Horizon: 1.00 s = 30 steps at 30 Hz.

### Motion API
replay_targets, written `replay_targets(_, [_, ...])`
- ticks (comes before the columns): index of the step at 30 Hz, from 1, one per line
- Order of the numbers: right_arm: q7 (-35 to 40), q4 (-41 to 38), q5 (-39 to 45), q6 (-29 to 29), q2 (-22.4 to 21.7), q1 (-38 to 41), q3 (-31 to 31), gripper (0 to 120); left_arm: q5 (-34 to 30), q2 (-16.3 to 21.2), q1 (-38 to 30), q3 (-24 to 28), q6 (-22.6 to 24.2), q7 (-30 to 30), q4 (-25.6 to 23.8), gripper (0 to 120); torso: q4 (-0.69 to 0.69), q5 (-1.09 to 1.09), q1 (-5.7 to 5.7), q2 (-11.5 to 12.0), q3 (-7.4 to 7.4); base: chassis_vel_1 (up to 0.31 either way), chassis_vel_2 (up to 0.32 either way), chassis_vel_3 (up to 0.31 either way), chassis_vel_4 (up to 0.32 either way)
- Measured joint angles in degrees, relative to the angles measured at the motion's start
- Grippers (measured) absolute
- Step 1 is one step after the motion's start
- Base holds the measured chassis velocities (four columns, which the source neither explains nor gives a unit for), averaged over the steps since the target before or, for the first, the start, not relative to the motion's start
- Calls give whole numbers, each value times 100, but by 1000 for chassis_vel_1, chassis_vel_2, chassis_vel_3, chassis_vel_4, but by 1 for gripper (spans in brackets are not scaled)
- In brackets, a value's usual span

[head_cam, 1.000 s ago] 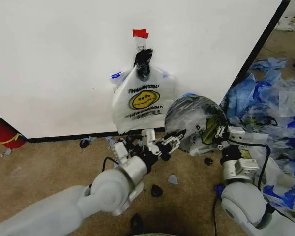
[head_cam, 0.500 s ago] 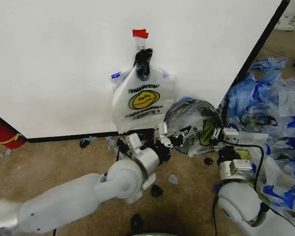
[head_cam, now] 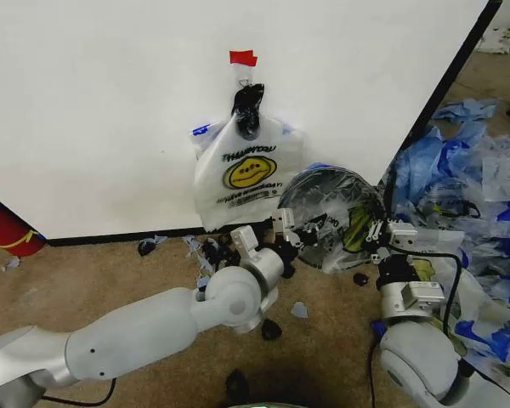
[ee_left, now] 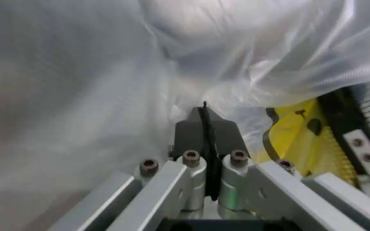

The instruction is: Pick up the garbage bag from the wall and place it over the trash bin.

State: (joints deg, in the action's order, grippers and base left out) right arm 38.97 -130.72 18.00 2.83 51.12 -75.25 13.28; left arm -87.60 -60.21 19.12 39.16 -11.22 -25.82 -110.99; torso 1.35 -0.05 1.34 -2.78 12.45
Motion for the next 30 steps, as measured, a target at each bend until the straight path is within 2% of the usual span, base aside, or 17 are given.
replay_targets(2, [0,0,0,0,0,0,0,0,0,0,0,0,0,0,0,0,0,0,0,0,0,0,0,0,0])
replay_targets(7, [-41,-111,-71,-21,-9,-152,1,0,156,-392,-13,101,-23,-50,270,0,0,0,0,0,0,0,0,0,0])
replay_targets(22, [-154,-248,-277,-119,34,-444,-43,0,181,-674,-262,247,-41,-71,638,0,0,0,0,0,0,0,0,0,0])
replay_targets(30, [-214,-224,-432,-195,59,-540,-64,0,173,-848,-405,488,-47,-131,787,0,0,0,0,0,0,0,0,0,0])
